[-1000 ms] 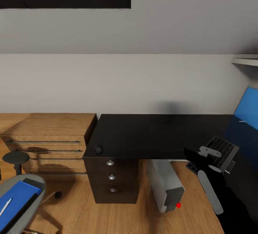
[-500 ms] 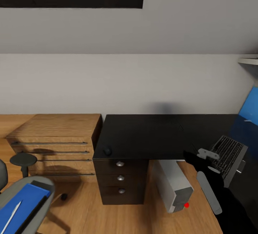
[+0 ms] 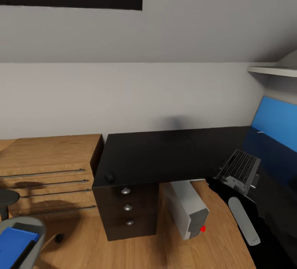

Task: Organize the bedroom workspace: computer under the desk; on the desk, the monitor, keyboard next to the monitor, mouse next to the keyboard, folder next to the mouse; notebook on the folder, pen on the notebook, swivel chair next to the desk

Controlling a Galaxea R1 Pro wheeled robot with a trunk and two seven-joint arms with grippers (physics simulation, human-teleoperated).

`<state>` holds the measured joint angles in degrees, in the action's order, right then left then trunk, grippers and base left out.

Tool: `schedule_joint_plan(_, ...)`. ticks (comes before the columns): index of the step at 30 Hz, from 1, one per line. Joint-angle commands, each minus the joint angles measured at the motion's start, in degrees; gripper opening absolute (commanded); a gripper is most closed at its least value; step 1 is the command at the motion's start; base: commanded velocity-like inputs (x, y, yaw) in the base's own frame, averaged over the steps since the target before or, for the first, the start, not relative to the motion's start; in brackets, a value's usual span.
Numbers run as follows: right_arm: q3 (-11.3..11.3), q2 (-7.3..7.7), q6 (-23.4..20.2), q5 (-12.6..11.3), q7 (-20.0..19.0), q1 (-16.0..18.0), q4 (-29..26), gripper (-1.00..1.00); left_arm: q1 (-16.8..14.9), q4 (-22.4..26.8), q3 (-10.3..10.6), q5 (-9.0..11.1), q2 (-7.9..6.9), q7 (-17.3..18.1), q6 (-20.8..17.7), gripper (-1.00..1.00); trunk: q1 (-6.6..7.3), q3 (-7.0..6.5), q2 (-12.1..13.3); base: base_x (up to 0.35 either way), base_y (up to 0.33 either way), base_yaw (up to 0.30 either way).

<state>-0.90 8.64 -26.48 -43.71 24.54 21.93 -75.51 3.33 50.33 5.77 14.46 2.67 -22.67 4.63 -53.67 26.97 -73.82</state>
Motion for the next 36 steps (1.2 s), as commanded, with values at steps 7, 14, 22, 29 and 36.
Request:
schedule_joint_plan(7, -2.23, 0.10, 0.29, -4.75, 0.32, -0.24, 0.91, 1.00, 0.01, 0.11, 0.21, 0.64, 0.04, -0.36, 0.29, 1.00, -1.10, 0.80, -2.04, 0.001, 0.001, -0.279)
schedule_joint_plan(14, -3.01, 0.09, 0.71, -5.64, 0.16, -0.60, 1.04, 1.00, 0.01, 0.11, 0.26, 0.65, 0.12, -0.43, 0.29, 1.00, -2.64, 1.91, -4.85, 0.000, 0.000, -0.281)
schedule_joint_plan(22, -3.44, -0.07, 1.64, -5.83, -1.28, -1.58, 0.93, 1.00, 0.01, 0.12, 0.29, 0.64, 0.14, -0.41, 0.29, 1.00, -3.96, 2.81, -7.25, 0.000, 0.000, -0.282)
schedule_joint_plan(29, -3.45, -0.11, 1.73, -5.85, -1.78, -1.85, 0.96, 1.00, 0.01, -0.02, 0.23, 0.59, 0.00, -0.31, 0.29, 1.00, -3.96, 2.72, -7.25, 0.000, 0.000, -0.161)
schedule_joint_plan(36, -3.35, -0.15, 1.74, -5.92, -2.00, -1.90, 1.04, 1.00, 0.01, -0.14, 0.20, 0.49, -0.10, -0.27, 0.34, 1.00, -3.96, 2.72, -7.25, -0.122, 0.142, -0.012)
